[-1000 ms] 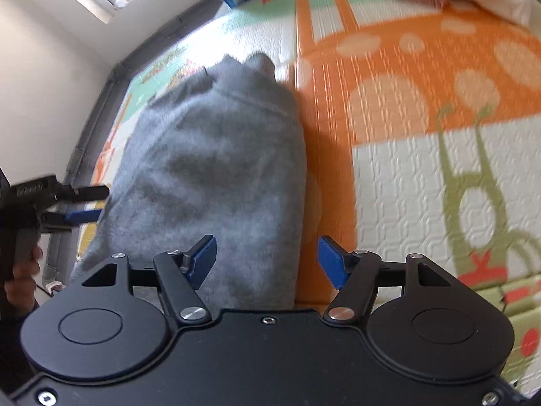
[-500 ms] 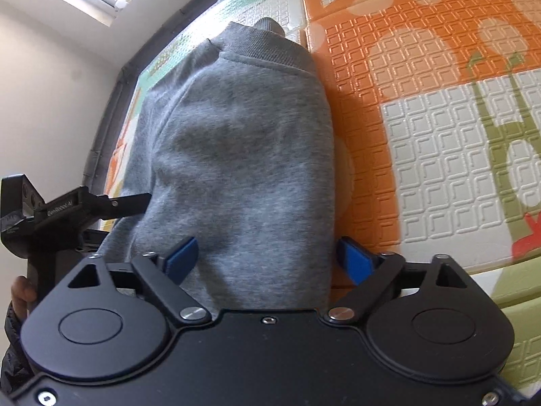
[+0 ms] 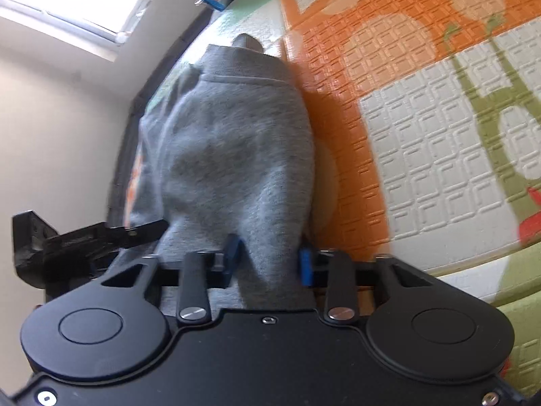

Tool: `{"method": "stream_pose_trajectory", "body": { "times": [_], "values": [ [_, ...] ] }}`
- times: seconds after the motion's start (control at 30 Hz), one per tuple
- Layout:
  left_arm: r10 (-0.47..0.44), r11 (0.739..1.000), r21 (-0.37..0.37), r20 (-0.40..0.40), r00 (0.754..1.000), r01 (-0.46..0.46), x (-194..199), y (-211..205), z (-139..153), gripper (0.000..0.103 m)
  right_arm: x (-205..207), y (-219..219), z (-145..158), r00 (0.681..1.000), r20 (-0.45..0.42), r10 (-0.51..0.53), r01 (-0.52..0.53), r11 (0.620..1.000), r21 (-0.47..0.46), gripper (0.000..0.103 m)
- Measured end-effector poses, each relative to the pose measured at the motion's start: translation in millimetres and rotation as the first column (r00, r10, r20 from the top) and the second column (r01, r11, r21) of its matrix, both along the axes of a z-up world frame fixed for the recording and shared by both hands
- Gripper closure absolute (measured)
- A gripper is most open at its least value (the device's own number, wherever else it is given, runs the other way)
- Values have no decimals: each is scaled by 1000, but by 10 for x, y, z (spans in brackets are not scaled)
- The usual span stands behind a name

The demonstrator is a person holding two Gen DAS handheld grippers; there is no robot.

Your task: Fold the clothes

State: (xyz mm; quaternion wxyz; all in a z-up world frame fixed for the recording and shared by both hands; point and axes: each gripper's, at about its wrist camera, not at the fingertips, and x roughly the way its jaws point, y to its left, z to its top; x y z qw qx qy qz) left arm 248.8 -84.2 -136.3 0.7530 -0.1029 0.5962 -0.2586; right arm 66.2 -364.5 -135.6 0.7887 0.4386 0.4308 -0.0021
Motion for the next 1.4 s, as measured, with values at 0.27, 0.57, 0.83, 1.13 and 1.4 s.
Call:
{"method": "stream_pose_trajectory", "body": {
  "times": [0.27, 0.57, 0.83, 1.13, 1.4],
  "values": [
    [-12, 999, 35, 49, 999, 10, -54, -28, 153, 64, 41, 35, 79, 999, 24, 29, -28, 999, -15, 83],
    [66, 997, 24, 84, 994, -68, -92, 260, 314, 71, 308, 163, 262, 992, 64, 106, -102, 993, -54, 84],
    [211, 977, 0, 111, 971, -212, -171, 773, 443, 73, 716, 489, 426, 969, 96, 228, -219, 971, -97, 84],
    [376, 926, -25, 107, 920, -376, -357, 1338, 484, 73, 1174, 1032, 539, 919, 96, 382, -366, 918, -150, 84],
    [422, 906, 23, 48, 906, -423, -457, 1462, 204, 57, 1212, 1233, 366, 892, 2, 452, -442, 874, -201, 84]
  ]
}}
